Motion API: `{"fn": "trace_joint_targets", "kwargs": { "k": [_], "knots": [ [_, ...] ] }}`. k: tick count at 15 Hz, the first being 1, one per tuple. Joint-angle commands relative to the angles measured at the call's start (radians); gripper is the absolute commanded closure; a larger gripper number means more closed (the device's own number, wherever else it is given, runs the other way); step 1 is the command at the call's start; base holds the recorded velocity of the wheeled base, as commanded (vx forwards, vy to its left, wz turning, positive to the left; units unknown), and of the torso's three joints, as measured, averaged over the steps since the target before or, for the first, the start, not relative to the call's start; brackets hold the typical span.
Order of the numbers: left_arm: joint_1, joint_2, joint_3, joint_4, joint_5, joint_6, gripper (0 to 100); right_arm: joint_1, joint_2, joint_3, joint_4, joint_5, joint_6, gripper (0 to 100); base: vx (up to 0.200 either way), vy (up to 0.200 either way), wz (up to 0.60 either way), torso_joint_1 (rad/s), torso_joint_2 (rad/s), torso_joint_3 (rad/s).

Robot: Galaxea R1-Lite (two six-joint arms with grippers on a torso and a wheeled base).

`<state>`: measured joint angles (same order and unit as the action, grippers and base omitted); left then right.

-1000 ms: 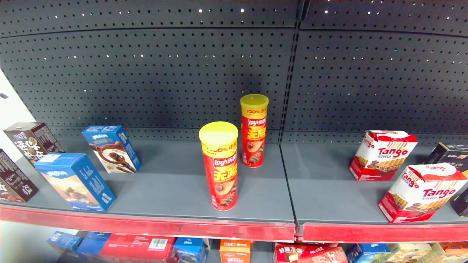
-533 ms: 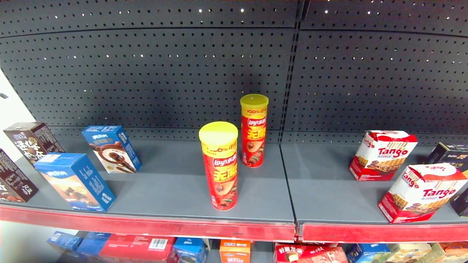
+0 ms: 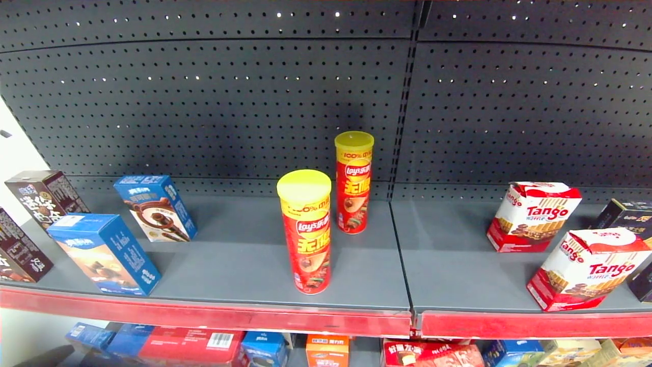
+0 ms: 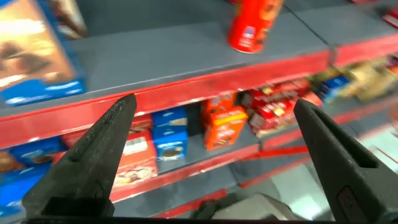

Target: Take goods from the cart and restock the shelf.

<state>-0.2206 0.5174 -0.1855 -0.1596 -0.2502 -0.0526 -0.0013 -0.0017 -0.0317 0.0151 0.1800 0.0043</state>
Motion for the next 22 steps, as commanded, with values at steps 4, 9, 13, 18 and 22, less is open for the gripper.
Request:
{"fn": "trace_joint_targets", "kwargs": {
  "k": [4,9,13,18,22],
  "knots": [
    [-0.125,0.274,-0.135,-0.04,-0.007,0.0,0,0.001,0.002,-0.001,0.0,0.001,-0.017,0,0.0,0.0,0.0,0.0,0.0,0.0],
    [-0.057,0.786,-0.111,-0.555,0.003,-0.006,0,0.001,0.002,0.001,0.0,-0.001,-0.035,0,0.0,0.0,0.0,0.0,0.0,0.0],
    [-0.028,0.935,-0.117,-0.689,0.083,0.0,0,0.001,0.002,0.001,0.0,-0.001,-0.035,0,0.0,0.0,0.0,0.0,0.0,0.0],
    [-0.074,1.003,-0.117,-0.732,0.129,0.0,0,0.001,0.002,-0.001,0.0,-0.001,-0.036,0,0.0,0.0,0.0,0.0,0.0,0.0],
    [-0.103,1.093,-0.124,-0.834,0.132,0.002,0,0.001,0.002,-0.001,0.0,-0.001,-0.049,0,0.0,0.0,0.0,0.0,0.0,0.0]
  ]
}}
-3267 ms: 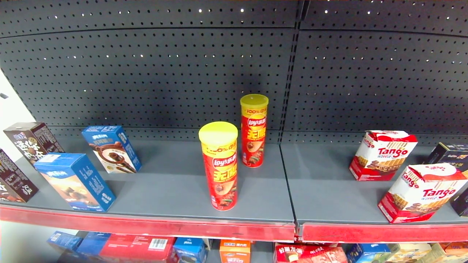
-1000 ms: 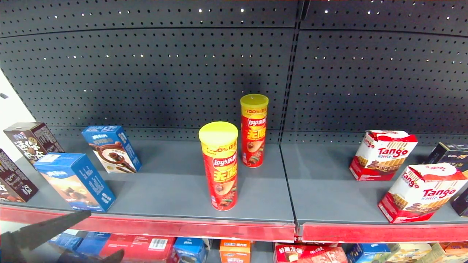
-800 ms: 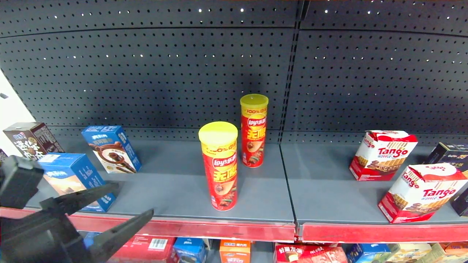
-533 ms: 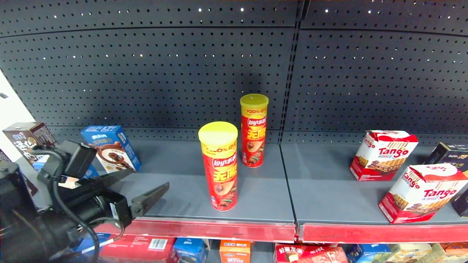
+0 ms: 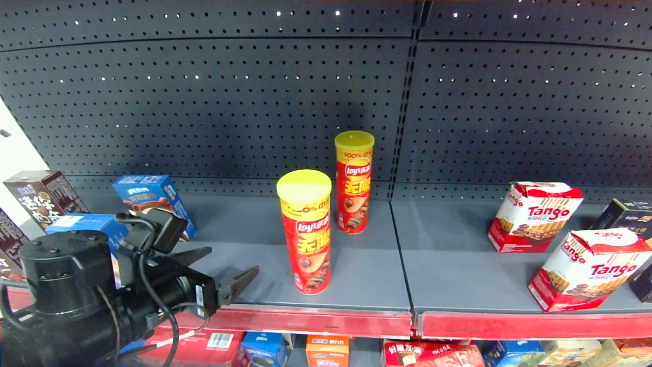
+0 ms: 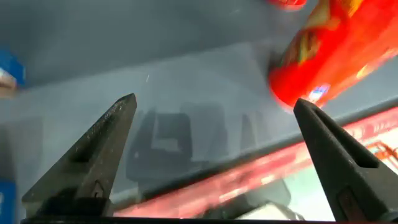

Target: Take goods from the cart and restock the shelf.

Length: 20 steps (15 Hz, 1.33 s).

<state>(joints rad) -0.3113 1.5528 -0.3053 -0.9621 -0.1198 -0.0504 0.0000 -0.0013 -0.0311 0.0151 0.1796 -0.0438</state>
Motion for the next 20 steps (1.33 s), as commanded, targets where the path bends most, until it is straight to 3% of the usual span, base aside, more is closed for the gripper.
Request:
{"fn": "trace_joint_targets", "kwargs": {
  "k": [1,3,6,9,15,20],
  "knots": [
    [-0.012,0.093,-0.005,-0.075,0.015,0.0,0,0.0,0.001,0.0,0.0,0.0,-0.001,0,0.0,0.0,0.0,0.0,0.0,0.0],
    [-0.028,0.142,-0.008,-0.147,0.052,-0.002,0,0.0,0.001,0.0,0.0,0.0,-0.002,0,0.0,0.0,0.0,0.0,0.0,0.0],
    [-0.072,0.162,-0.008,-0.161,0.108,-0.008,0,0.0,0.001,0.0,0.0,0.0,-0.01,0,0.0,0.0,0.0,0.0,0.0,0.0],
    [-0.078,0.173,-0.011,-0.164,0.114,-0.009,0,0.0,0.001,0.0,0.0,0.001,-0.018,0,0.0,0.0,0.0,0.0,0.0,0.0],
    [-0.135,0.181,-0.06,-0.162,0.127,-0.068,0,0.0,0.001,0.0,0.0,0.001,-0.022,0,0.0,0.0,0.0,0.0,0.0,0.0],
    [-0.166,0.213,-0.1,-0.162,0.137,-0.069,0,0.0,0.001,0.0,0.0,0.001,-0.024,0,0.0,0.0,0.0,0.0,0.0,0.0]
  ]
}}
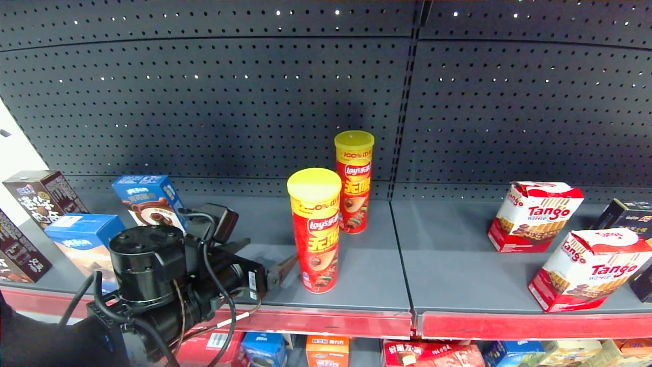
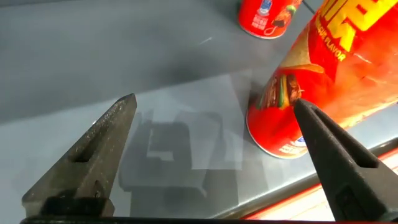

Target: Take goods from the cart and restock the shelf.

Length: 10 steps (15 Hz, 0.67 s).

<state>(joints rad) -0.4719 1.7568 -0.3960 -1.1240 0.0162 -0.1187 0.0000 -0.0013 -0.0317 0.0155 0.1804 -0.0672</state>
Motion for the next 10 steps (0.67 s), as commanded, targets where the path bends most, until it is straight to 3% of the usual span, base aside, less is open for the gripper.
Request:
{"fn": "trace_joint_targets", "kwargs": {
  "k": [1,7,10],
  "knots": [
    [-0.008,0.01,-0.011,0.0,0.004,-0.002,0,0.0,0.001,0.001,0.0,0.001,0.0,0,0.0,0.0,0.0,0.0,0.0,0.0],
    [0.003,0.044,-0.043,0.0,0.01,-0.009,0,0.0,0.001,0.001,0.0,0.001,-0.006,0,0.0,0.0,0.0,0.0,0.0,0.0],
    [0.01,0.073,-0.087,0.0,0.01,-0.027,0,0.0,0.001,0.001,0.0,0.001,-0.006,0,0.0,0.0,0.0,0.0,0.0,0.0]
  ]
}}
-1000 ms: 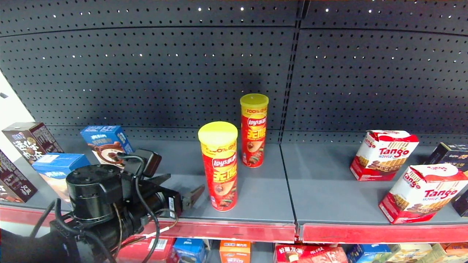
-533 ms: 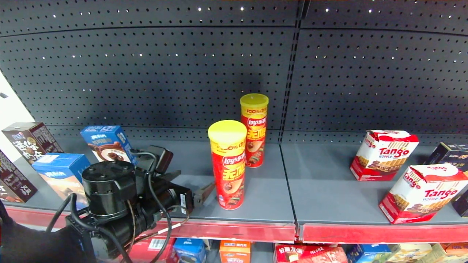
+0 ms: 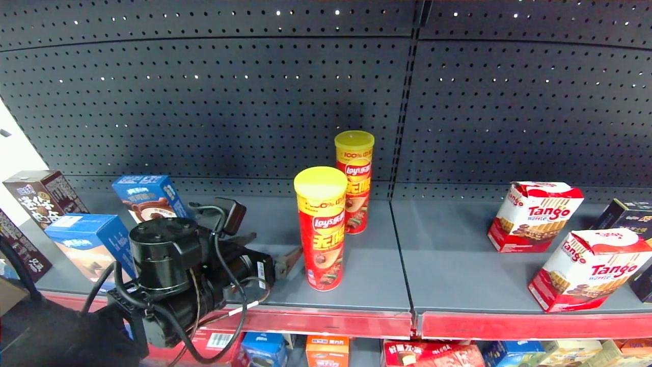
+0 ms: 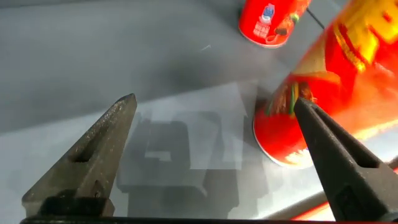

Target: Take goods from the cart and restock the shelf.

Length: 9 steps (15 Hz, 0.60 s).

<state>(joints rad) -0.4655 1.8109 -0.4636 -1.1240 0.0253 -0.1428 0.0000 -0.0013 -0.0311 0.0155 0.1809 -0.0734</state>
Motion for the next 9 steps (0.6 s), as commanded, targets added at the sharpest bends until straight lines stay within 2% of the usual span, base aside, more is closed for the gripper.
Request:
{"fn": "trace_joint_targets", "kwargs": {
  "k": [1,9],
  "knots": [
    [0.004,0.021,-0.033,0.001,-0.001,-0.004,0,0.0,0.001,0.0,0.0,0.0,0.0,0,0.0,0.0,0.0,0.0,0.0,0.0],
    [0.001,0.099,-0.139,0.001,-0.007,-0.004,0,0.0,0.001,0.0,0.0,0.002,-0.002,0,0.0,0.0,0.0,0.0,0.0,0.0]
  ]
}}
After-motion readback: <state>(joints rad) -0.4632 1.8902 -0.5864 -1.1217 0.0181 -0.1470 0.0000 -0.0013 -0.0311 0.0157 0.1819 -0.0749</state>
